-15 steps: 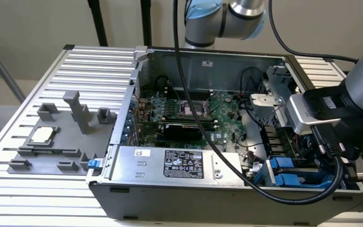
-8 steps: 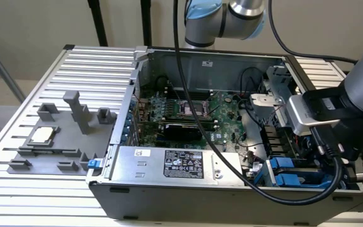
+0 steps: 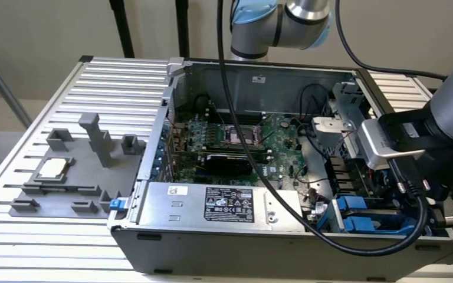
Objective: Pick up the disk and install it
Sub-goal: 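Insert the first disk wire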
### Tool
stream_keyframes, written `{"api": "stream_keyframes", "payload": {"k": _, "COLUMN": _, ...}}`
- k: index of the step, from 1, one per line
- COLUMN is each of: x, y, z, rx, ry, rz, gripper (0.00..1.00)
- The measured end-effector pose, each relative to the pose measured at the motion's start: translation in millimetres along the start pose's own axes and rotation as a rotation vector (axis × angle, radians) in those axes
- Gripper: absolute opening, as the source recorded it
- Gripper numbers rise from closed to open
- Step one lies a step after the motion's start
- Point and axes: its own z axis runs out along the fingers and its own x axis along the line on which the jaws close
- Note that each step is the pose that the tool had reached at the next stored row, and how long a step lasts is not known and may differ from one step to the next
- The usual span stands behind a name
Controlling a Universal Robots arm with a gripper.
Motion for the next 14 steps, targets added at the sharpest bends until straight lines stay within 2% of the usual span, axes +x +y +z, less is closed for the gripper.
{"api": "stream_keyframes", "payload": {"k": 7, "x": 0.1, "y": -0.1, "z": 0.5, "rx": 0.0010, "ry": 0.0011, "rz": 0.006, "gripper": 0.17}}
{"api": "stream_keyframes", "payload": {"k": 14, "x": -0.4, "y": 0.0, "z": 0.8, "rx": 0.0019, "ry": 0.0046, "rz": 0.013, "gripper": 0.17}}
